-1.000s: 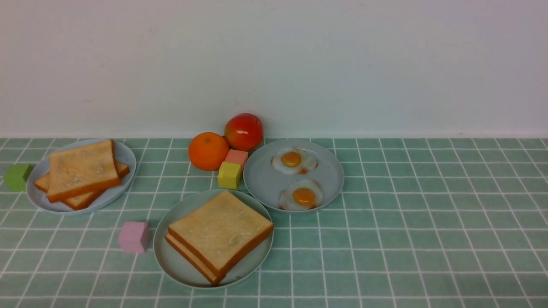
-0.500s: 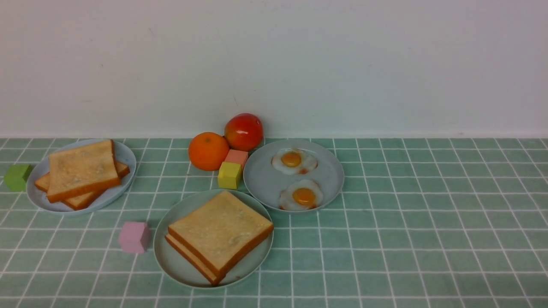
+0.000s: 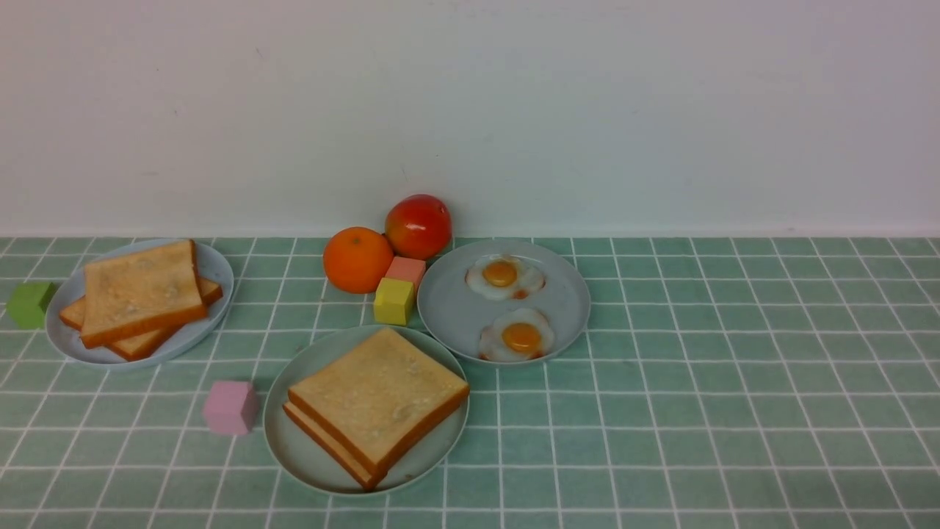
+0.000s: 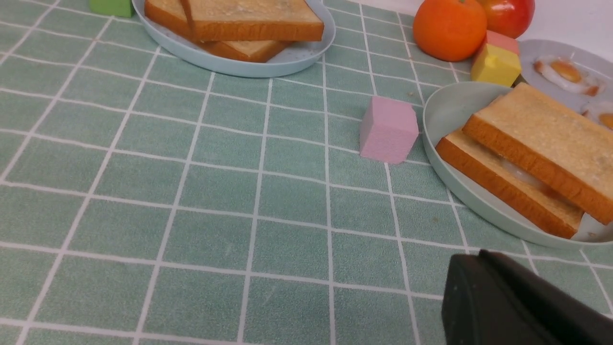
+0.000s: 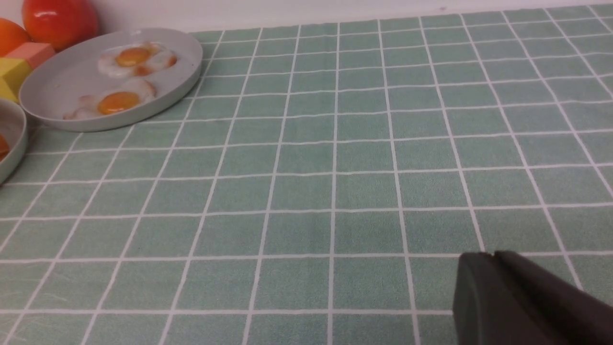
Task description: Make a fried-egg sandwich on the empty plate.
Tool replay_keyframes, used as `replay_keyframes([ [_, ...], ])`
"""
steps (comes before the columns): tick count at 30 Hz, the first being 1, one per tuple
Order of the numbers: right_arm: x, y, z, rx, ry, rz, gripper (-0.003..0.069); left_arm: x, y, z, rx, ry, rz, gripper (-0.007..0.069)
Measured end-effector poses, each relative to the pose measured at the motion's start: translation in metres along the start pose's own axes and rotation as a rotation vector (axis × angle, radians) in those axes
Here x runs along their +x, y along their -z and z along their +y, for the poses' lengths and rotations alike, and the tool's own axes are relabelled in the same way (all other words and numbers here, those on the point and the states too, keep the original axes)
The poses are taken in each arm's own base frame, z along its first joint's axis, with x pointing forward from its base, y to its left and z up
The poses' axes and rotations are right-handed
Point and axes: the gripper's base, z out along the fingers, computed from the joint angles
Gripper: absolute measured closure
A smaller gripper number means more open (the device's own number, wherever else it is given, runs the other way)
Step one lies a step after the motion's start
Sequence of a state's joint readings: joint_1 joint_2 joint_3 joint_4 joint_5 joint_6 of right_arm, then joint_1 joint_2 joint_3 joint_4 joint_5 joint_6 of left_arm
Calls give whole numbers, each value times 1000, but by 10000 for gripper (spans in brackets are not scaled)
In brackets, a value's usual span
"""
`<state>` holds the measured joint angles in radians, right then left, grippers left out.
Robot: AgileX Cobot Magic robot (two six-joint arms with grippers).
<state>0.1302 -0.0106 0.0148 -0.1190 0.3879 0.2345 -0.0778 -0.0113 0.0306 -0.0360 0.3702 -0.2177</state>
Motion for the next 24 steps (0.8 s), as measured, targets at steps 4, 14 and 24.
replay_keyframes([
  [4, 0, 0, 0, 0, 0, 0, 616, 0, 0, 0, 0, 0, 0, 638],
  [14, 0, 0, 0, 0, 0, 0, 607, 0, 0, 0, 0, 0, 0, 637],
  [24, 0, 0, 0, 0, 0, 0, 597, 0, 0, 0, 0, 0, 0, 629],
])
